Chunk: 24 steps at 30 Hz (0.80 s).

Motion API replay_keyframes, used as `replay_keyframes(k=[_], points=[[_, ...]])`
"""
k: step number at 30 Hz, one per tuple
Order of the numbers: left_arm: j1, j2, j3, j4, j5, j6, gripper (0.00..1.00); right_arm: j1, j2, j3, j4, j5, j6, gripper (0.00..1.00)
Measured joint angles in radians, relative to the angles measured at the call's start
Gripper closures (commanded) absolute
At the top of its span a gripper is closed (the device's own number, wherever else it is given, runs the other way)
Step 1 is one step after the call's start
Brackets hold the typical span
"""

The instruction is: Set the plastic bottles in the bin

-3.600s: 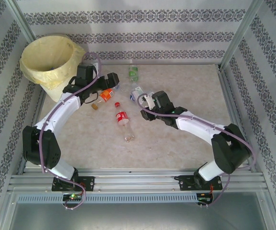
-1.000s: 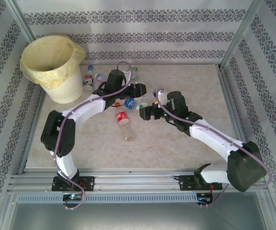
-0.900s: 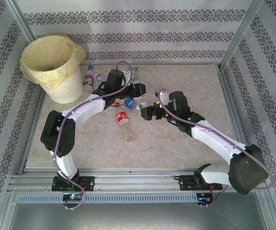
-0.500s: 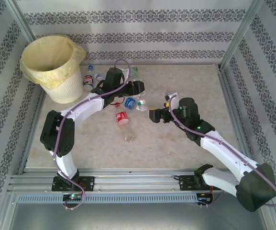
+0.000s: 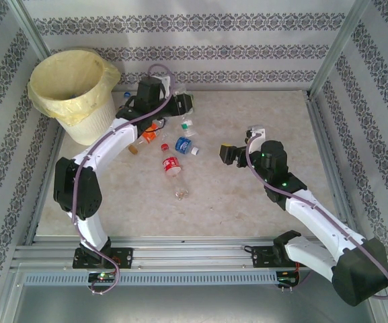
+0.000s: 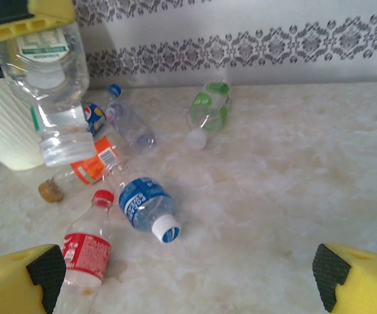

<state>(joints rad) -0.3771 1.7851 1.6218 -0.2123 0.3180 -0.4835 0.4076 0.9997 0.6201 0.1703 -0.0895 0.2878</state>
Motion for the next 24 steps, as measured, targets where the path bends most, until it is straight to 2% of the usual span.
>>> replay_keyframes(k=[7,24], points=[[0.06,0.0,0.188,-0.138,-0.15,0.092,0.49,0.0,0.045,0.0,0.059,0.026,0.024,0.02],[0.325,-0.019,0.42,-0.253,-0.278,0.194,0.49,0.0,0.116,0.039,0.066,0.012,0.051,0.02]])
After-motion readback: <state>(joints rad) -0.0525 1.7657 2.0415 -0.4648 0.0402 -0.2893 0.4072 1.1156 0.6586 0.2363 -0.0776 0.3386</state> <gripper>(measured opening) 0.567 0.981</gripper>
